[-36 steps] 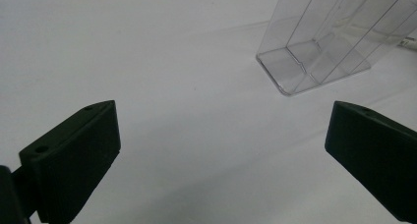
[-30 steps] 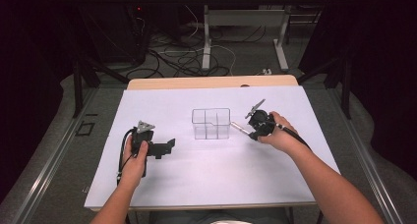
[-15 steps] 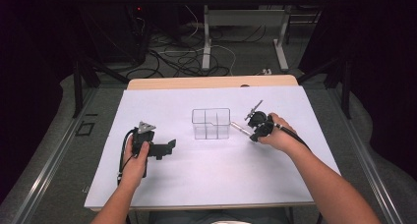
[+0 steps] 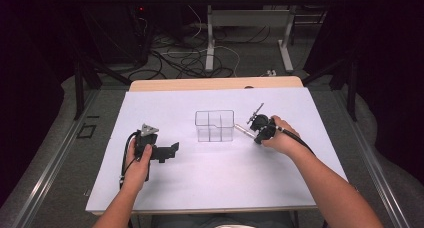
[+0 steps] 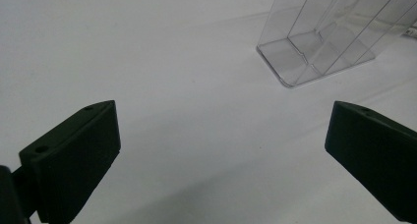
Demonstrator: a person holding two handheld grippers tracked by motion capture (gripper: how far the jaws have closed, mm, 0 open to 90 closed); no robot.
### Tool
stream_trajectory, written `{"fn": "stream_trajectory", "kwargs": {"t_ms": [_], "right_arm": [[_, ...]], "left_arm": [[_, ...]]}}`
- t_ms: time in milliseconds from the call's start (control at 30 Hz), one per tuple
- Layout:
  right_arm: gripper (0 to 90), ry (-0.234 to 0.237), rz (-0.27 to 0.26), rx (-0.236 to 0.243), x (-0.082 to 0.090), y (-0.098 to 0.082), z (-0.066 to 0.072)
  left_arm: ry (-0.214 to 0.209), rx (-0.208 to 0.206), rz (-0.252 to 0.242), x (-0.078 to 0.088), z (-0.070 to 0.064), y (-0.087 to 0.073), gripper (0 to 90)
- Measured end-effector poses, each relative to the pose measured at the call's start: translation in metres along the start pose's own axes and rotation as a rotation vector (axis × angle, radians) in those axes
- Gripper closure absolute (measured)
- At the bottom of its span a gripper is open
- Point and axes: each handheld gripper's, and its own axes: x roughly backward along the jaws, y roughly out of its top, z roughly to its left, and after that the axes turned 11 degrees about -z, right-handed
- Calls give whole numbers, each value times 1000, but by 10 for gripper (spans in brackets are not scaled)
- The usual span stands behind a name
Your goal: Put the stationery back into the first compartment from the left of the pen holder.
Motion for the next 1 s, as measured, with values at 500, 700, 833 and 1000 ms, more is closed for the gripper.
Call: {"fn": "stream_trajectory", "kwargs": {"t_ms": [500, 700, 833, 1000], "right_arm": [[803, -46, 19, -6, 1, 1, 2], [804, -39, 42, -40, 4, -1, 0], [804, -42, 4, -78, 9, -5, -1], [805, -25, -51, -102, 15, -12, -2]], "left_arm": [[-3, -2, 6, 0, 0, 0, 3], [-2, -3, 6, 0, 0, 0, 3], [-4, -2, 7, 0, 0, 0, 3], [-4, 1, 4, 0, 0, 0, 3]]}}
